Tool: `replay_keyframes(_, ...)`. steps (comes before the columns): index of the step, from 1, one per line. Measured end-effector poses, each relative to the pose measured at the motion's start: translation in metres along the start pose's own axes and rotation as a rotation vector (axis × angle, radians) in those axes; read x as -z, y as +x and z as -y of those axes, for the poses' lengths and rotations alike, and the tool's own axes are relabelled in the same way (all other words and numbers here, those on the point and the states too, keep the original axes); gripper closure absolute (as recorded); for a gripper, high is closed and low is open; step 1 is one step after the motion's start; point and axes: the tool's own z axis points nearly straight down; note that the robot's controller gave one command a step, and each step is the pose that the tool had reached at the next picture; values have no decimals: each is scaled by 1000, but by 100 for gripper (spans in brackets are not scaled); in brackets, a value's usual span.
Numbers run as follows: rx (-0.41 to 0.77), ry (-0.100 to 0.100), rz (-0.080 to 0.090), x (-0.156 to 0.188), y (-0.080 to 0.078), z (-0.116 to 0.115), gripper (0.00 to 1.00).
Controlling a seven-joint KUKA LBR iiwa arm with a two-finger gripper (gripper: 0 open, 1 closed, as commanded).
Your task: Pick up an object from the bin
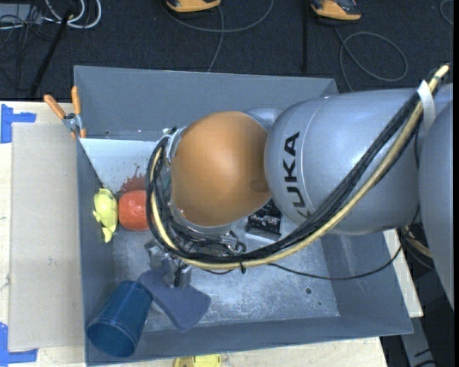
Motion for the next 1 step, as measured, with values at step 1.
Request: replay_keyframes(1, -15, 1, 4, 50, -10, -5, 100)
